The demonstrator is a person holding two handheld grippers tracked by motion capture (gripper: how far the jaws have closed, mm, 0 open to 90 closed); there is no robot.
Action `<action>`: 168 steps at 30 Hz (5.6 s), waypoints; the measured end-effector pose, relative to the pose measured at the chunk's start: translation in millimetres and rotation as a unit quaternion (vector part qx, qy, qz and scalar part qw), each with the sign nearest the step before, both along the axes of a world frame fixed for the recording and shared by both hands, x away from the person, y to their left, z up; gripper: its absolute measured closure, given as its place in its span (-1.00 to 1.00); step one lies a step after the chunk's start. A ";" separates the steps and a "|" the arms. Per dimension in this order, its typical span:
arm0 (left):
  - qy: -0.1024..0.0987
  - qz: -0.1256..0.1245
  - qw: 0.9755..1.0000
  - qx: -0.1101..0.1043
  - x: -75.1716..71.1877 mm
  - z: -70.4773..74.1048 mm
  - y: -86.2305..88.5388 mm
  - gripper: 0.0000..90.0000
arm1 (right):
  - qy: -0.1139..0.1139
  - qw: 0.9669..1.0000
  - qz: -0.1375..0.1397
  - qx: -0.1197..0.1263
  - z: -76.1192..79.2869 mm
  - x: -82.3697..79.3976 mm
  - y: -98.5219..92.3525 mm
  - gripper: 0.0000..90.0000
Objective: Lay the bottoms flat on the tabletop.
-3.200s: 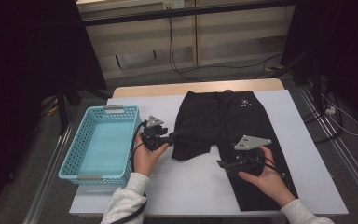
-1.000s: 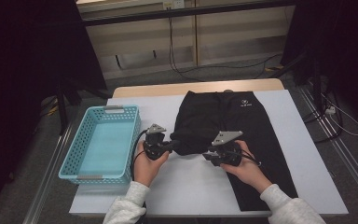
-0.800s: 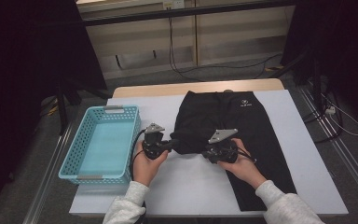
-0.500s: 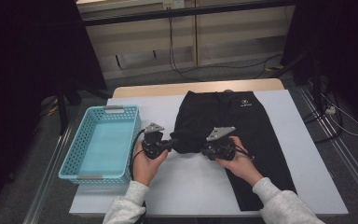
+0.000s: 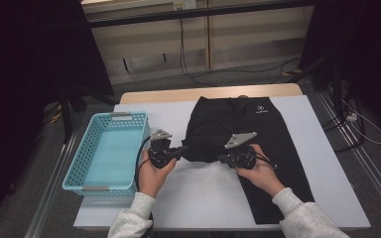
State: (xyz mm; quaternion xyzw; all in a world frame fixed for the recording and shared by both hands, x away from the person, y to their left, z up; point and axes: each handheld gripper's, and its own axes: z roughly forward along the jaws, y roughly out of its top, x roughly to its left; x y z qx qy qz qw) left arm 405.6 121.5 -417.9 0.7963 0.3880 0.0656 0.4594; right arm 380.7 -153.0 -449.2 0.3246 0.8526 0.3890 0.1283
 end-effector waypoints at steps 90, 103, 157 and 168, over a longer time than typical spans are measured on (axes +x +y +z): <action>0.023 -0.020 0.999 0.011 -0.8 -13.9 -13.0 1.00 | -0.038 0.998 -0.007 0.058 24.5 -29.2 -13.1 1.00; 0.036 -0.014 0.999 0.022 4.0 -25.2 -8.6 0.97 | -0.012 1.000 -0.006 0.017 7.0 -27.8 -2.4 0.70; 0.052 0.006 0.993 0.105 -20.0 -30.8 -2.7 0.99 | 0.020 1.000 0.022 -0.003 3.9 -49.5 -11.3 1.00; 0.024 0.034 0.995 0.087 -7.9 -26.1 -1.7 1.00 | 0.029 1.000 0.004 -0.011 -1.8 -43.4 -15.0 0.90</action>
